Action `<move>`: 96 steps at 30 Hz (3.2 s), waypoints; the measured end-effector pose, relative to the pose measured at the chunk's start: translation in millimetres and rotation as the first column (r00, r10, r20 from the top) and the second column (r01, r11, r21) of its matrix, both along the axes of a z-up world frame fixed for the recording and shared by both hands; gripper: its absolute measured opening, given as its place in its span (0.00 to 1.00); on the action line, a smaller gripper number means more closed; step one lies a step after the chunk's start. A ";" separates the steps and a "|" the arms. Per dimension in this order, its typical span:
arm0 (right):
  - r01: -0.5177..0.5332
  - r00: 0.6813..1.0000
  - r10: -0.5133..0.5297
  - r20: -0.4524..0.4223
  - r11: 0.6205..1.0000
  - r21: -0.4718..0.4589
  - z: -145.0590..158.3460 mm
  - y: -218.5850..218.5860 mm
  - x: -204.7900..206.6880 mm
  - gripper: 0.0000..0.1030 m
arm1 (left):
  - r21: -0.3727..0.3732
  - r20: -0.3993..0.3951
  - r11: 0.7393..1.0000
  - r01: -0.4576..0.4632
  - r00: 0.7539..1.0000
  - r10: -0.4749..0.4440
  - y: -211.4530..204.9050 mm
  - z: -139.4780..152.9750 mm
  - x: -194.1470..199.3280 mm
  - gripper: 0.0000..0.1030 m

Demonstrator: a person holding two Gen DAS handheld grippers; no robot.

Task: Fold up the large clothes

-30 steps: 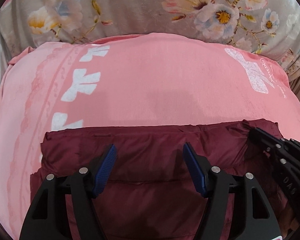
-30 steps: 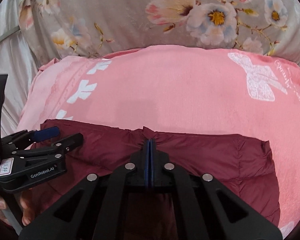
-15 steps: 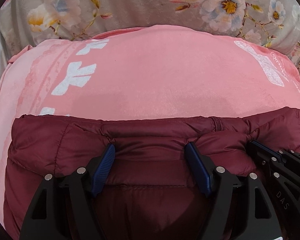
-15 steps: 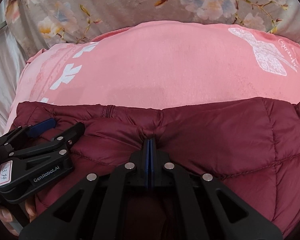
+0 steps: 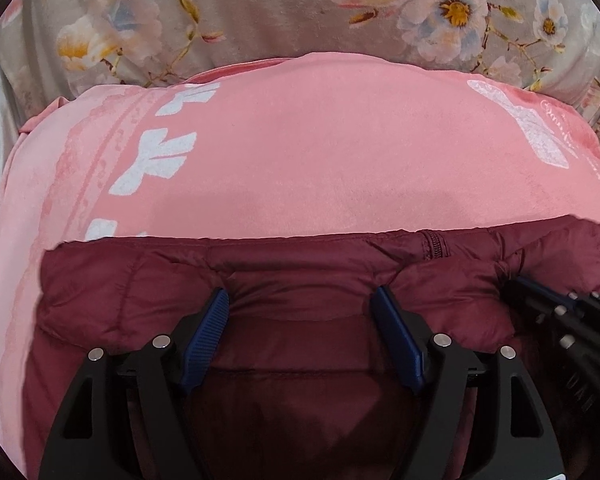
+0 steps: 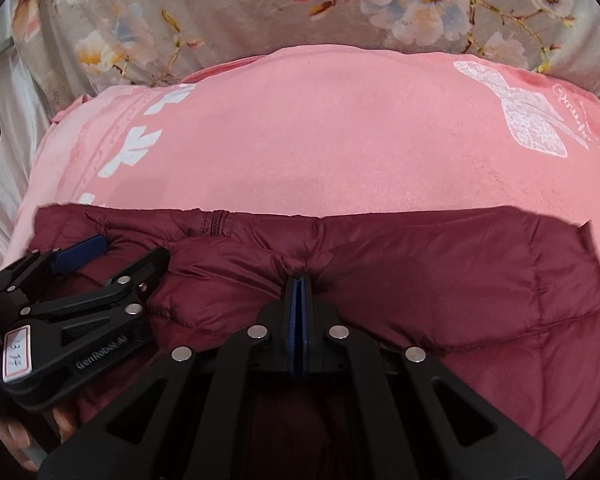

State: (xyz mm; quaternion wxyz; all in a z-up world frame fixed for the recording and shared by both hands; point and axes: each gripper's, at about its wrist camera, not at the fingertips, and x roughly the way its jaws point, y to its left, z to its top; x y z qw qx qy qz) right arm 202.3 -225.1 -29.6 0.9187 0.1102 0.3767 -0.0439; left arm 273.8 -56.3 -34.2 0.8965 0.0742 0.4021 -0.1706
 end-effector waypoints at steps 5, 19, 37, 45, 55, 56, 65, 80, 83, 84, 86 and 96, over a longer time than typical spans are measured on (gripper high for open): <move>0.175 0.983 -0.176 0.057 0.984 0.025 28.7 -64.6 -33.0 0.04 | -0.032 0.033 0.997 -0.077 0.996 0.078 49.5 35.1 6.4 0.71; 0.320 0.947 -0.320 -0.004 0.947 0.024 -14.7 -118.8 -50.6 0.00 | 0.023 0.005 0.967 -0.255 0.967 0.255 96.8 -16.6 39.1 0.79; 0.333 0.943 -0.334 0.014 0.942 0.045 -16.0 -122.1 -56.5 0.00 | 0.030 0.005 0.963 -0.268 0.963 0.268 97.1 -18.1 41.0 0.82; 0.105 0.985 -0.105 0.138 0.994 0.006 38.0 -4.9 -68.3 0.05 | -0.103 0.036 0.974 -0.202 0.978 0.207 78.4 35.4 -19.8 0.76; 0.014 0.998 -0.012 0.055 0.999 -0.030 0.0 68.4 -55.3 0.04 | 0.002 0.030 0.990 -0.140 0.990 0.140 30.2 -0.4 -65.3 0.77; 0.015 0.998 -0.012 0.055 0.999 -0.049 -3.3 71.1 -55.4 0.04 | -0.002 0.035 0.990 -0.144 0.989 0.144 30.6 -3.1 -66.1 0.78; 0.020 0.998 -0.013 0.059 0.994 -0.111 -17.7 76.7 -55.9 0.04 | 0.023 0.089 0.987 -0.160 0.983 0.158 25.3 -16.6 -72.4 0.80; -0.005 0.999 0.009 0.045 0.996 -0.093 -9.4 79.2 -73.5 0.04 | -0.067 0.054 0.983 -0.168 0.984 0.172 58.1 -7.9 -92.3 0.80; -0.037 0.999 0.040 0.032 0.996 -0.085 -7.2 88.8 -100.2 0.04 | -0.094 0.027 0.975 -0.204 0.978 0.207 95.1 -3.9 -113.6 0.80; -0.042 0.999 0.045 0.026 0.996 -0.081 -7.9 92.3 -110.5 0.04 | -0.105 0.012 0.969 -0.224 0.974 0.227 113.6 -4.4 -122.0 0.80; -0.054 0.998 0.056 0.027 0.995 -0.079 -8.6 99.1 -128.9 0.04 | -0.124 -0.008 0.956 -0.266 0.964 0.267 145.4 -6.4 -135.8 0.80; -0.044 0.999 0.044 0.022 0.999 -0.010 -16.5 107.0 -170.2 0.04 | -0.320 -0.280 0.818 -0.478 0.872 0.401 256.7 -48.7 -153.5 0.80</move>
